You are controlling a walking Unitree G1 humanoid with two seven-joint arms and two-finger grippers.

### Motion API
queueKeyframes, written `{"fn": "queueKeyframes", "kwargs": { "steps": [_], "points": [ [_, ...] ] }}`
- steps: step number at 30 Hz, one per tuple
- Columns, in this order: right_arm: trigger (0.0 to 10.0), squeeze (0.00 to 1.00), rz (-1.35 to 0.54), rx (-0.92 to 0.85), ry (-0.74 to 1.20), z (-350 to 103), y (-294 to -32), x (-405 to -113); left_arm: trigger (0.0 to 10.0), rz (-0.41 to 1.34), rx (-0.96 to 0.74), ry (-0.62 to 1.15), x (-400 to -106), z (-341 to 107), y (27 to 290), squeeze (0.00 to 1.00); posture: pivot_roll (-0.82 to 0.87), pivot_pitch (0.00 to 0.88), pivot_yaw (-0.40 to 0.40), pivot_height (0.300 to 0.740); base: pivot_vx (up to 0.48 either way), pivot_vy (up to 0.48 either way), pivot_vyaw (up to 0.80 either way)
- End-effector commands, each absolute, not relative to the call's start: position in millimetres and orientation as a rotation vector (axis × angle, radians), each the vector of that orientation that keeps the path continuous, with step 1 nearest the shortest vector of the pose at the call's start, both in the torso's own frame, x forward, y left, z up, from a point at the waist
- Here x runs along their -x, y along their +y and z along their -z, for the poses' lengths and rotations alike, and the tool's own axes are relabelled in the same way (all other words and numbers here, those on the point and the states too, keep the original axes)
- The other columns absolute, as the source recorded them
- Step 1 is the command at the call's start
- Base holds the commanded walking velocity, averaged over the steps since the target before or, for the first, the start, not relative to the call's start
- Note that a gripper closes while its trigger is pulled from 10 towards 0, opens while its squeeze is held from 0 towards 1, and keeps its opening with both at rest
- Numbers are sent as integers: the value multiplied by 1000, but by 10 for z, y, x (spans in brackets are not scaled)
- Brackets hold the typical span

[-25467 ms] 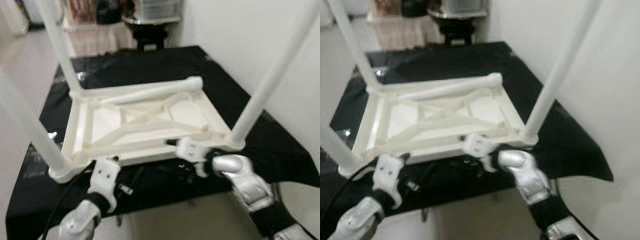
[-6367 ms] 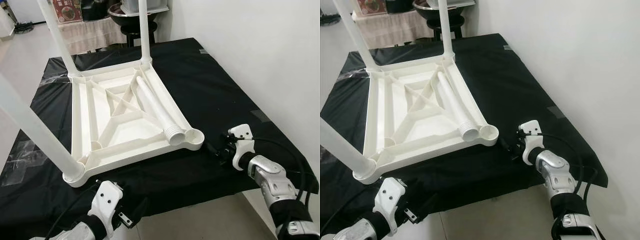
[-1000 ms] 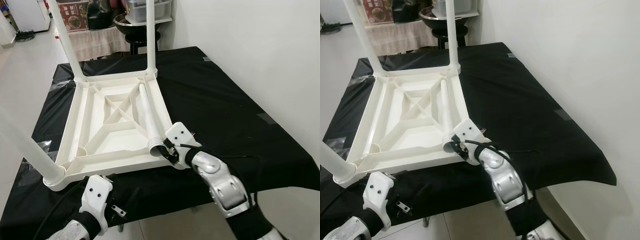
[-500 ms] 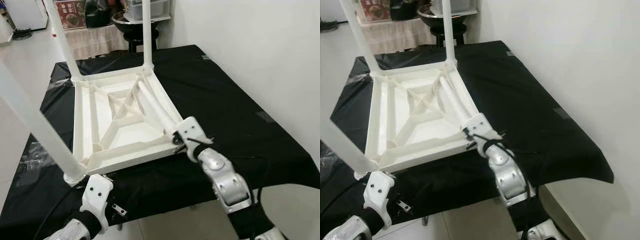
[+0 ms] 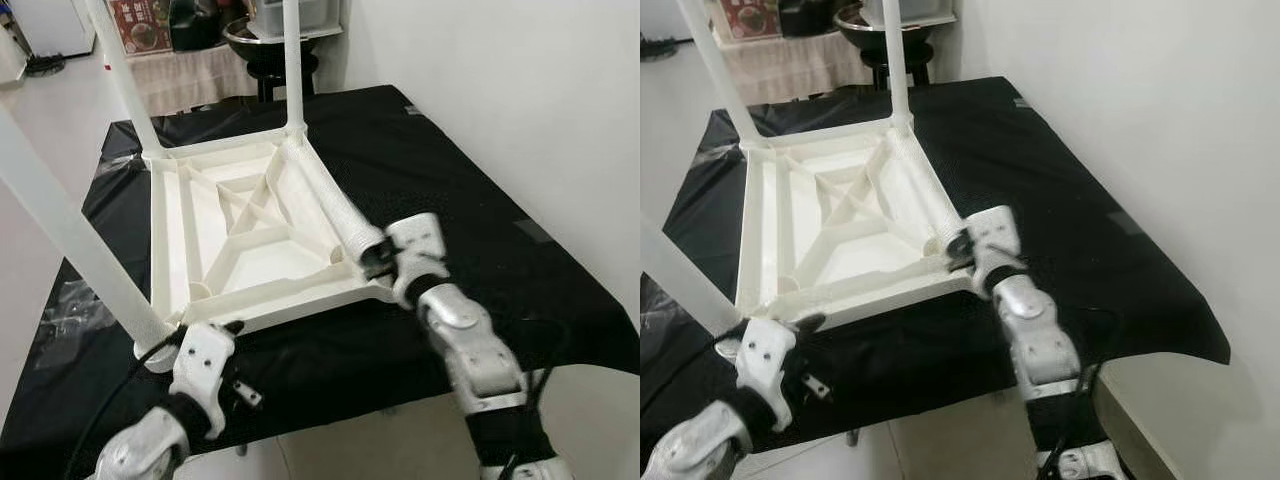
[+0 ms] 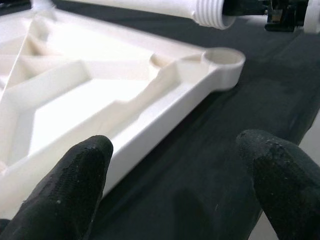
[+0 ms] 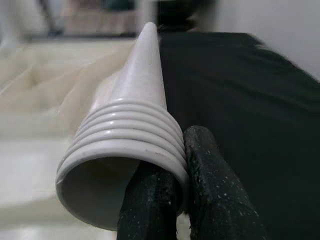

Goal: Building children table

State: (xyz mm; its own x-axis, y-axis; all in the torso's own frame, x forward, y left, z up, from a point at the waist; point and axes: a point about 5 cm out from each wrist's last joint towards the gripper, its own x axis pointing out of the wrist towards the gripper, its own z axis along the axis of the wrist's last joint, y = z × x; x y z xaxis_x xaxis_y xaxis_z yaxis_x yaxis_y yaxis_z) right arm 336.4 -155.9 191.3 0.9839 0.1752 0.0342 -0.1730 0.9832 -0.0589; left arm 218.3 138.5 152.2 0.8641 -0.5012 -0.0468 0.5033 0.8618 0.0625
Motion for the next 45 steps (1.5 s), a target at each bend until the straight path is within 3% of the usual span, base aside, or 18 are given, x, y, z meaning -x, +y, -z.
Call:
{"fn": "queueKeyframes", "kwargs": {
  "steps": [1, 2, 3, 6, 8, 9, 12, 17, 18, 19, 20, 22, 23, 26, 30, 35, 45],
  "points": [
    [0, 0, -169, -40, -109, -2035, -1627, -3349, 10000, 548, -64, 37, -2202, -1540, 1381, 0, -22, 98, 28, 740, 0, 0, 0],
    [0, 0, -166, -169, -146, -2083, -1730, -3329, 10000, 583, -47, 3, -2288, -1635, 1331, 0, -27, 93, 34, 740, 0, 0, 0],
    [0, 0, -166, -169, -146, -2083, -1730, -3329, 10000, 583, -47, 3, -2288, -1635, 1331, 0, -27, 93, 34, 740, 0, 0, 0],
    [0, 0, -225, -408, -242, -2172, -1794, -3259, 10000, 649, 34, -71, -2457, -1842, 1225, 0, -45, 78, 49, 740, 0, 0, 0],
    [0, 0, -225, -408, -242, -2172, -1794, -3259, 10000, 649, 34, -71, -2457, -1842, 1225, 0, -45, 78, 49, 740, 0, 0, 0],
    [0, 0, -271, -566, -318, -2233, -1828, -3212, 10000, 682, 102, -119, -2567, -1996, 1180, 0, -46, 69, 52, 740, 0, 0, 0],
    [0, 0, -418, -781, -453, -2373, -1840, -3111, 10000, 749, 191, -201, -2736, -2292, 1125, 0, -52, 60, 58, 740, 0, 0, 0],
    [0, 0, -639, -911, -555, -2492, -1801, -2971, 10000, 826, 282, -249, -2864, -2522, 1126, 0, -52, 45, 64, 740, 0, 0, 0],
    [1412, 0, -754, -921, -577, -2506, -1769, -2900, 10000, 870, 374, -259, -2919, -2615, 1151, 0, -53, 39, 65, 740, 0, 0, 0],
    [1412, 0, -754, -921, -577, -2506, -1769, -2900, 10000, 870, 374, -259, -2919, -2615, 1151, 0, -53, 39, 65, 740, 0, 0, 0],
    [5529, 0, -841, -912, -589, -2504, -1744, -2849, 10000, 916, 506, -289, -2941, -2731, 1179, 0, -54, 37, 67, 740, 0, 0, 0],
    [5529, 0, -871, -904, -593, -2503, -1735, -2830, 10000, 937, 564, -305, -2940, -2784, 1192, 0, -54, 37, 67, 740, 0, 0, 0],
    [10000, 0, -905, -900, -599, -2503, -1730, -2809, 10000, 979, 642, -328, -2929, -2863, 1204, 0, -54, 32, 68, 740, 0, 0, 0],
    [10000, 0, -927, -899, -603, -2503, -1727, -2795, 10000, 1009, 693, -343, -2921, -2915, 1213, 0, -54, 30, 68, 740, 0, 0, 0],
    [10000, 0, -1126, -865, -578, -2476, -1643, -2654, 10000, 1332, 896, -457, -2707, -3312, 1270, 0, -55, 26, 69, 740, 0, 0, 0],
    [10000, 0, -1248, -867, -579, -2457, -1628, -2538, 10000, 1480, 963, -482, -2617, -3467, 1341, 0, -52, 26, 70, 740, 0, 0, 0],
    [10000, 0, -1430, -817, -504, -2351, -1525, -2403, 10000, 1514, 964, -446, -2608, -3529, 1381, 0, -51, 24, 76, 740, 0, 0, 0]
  ]
}}
